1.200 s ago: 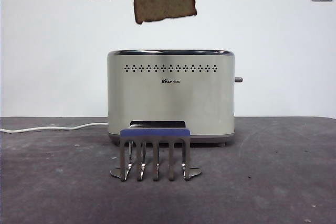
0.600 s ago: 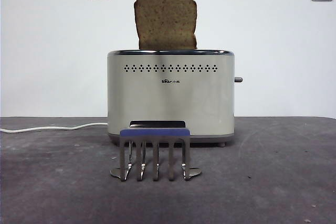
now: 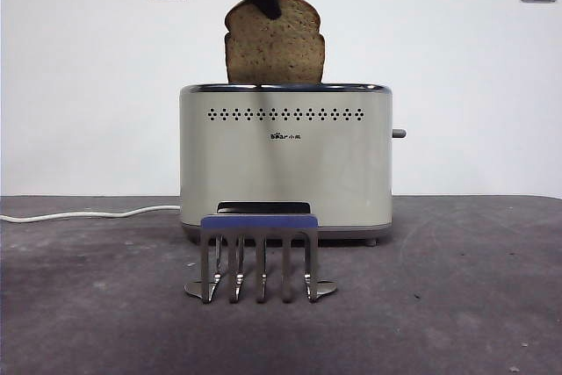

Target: Pick up a slice of bread from the rack,put the bread on the toaster,press the button

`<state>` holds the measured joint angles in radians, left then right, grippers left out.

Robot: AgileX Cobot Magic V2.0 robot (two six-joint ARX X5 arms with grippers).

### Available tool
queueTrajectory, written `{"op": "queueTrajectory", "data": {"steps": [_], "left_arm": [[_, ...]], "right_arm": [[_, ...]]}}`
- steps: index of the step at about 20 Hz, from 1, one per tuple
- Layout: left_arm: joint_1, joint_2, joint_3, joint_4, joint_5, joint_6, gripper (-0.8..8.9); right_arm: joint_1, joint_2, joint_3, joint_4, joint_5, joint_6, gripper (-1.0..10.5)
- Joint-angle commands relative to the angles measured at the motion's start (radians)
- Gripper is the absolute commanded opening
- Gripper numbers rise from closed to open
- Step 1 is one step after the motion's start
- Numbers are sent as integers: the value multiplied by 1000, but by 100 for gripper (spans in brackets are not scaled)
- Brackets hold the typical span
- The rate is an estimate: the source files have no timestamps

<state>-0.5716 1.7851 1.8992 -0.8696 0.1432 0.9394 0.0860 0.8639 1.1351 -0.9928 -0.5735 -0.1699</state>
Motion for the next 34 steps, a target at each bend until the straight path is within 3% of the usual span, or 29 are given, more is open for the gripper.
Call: {"op": "queueTrajectory", "data": {"steps": [1, 2, 6, 12, 18, 21, 25, 28, 34], "left_arm": [[15, 31, -2, 26, 23, -26, 271], [16, 34, -2, 34, 22, -35, 318], [17, 35, -2, 40, 22, -64, 321], [17, 33, -2, 154, 14, -197, 321], [17, 31, -2, 187, -13, -214, 321], [17, 8, -2, 192, -13, -315, 321], [16, -68, 0, 153, -8, -469, 320], [14, -121, 0, 111, -8, -560, 320], [14, -241, 0, 11, -3, -674, 320]], "right_arm": [[3, 32, 2, 72, -1, -5, -12], [3, 55, 2, 108, -1, 1, -12], [3, 151, 2, 238, -1, 46, -12], [3, 279, 2, 452, -1, 132, -12], [2, 332, 2, 544, 1, 135, -12], [2, 368, 2, 635, 3, 157, -12], [-2, 491, 2, 773, -4, 266, -12], [-6, 568, 3, 829, -10, 306, -12], [-17, 731, 18, 982, -109, 430, -12]]}}
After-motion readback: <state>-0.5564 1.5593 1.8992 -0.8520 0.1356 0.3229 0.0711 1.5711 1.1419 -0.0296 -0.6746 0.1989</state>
